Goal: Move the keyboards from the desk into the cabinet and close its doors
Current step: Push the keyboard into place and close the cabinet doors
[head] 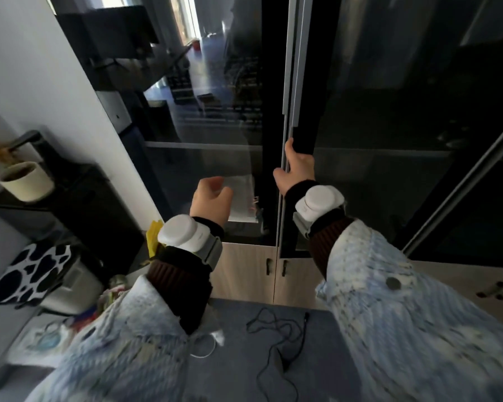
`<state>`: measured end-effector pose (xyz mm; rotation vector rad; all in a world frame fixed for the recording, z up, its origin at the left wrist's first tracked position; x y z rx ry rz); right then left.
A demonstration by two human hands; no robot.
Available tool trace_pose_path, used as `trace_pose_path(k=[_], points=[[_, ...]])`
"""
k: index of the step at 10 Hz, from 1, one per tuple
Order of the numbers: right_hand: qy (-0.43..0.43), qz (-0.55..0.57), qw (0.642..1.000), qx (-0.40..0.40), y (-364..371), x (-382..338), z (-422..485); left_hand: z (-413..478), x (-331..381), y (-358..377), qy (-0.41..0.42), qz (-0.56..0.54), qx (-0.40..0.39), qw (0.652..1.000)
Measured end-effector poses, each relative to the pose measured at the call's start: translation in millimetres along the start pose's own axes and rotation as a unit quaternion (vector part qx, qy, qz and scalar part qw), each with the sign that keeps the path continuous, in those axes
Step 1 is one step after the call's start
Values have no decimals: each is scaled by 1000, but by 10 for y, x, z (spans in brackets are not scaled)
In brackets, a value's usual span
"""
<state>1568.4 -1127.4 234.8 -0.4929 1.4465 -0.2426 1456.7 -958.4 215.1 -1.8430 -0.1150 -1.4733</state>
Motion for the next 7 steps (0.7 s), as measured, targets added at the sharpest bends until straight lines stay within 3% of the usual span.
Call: trace_pose_path(k=[3, 7], points=[[-19, 14, 1000, -20, -8, 37, 360, 171, 261, 424, 17, 37, -32, 999], [-9, 65, 998, -18, 14, 96, 468, 213, 180, 427, -1, 38, -4, 999]])
Point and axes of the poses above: each hand's wrist, its own z-axis towards the middle knuckle, its own y-axis out of the palm, x = y × z, the point moved 10 cm from there along z, towards the middle knuckle, and after that the axes turned 9 degrees about z, right-handed, at the moved point
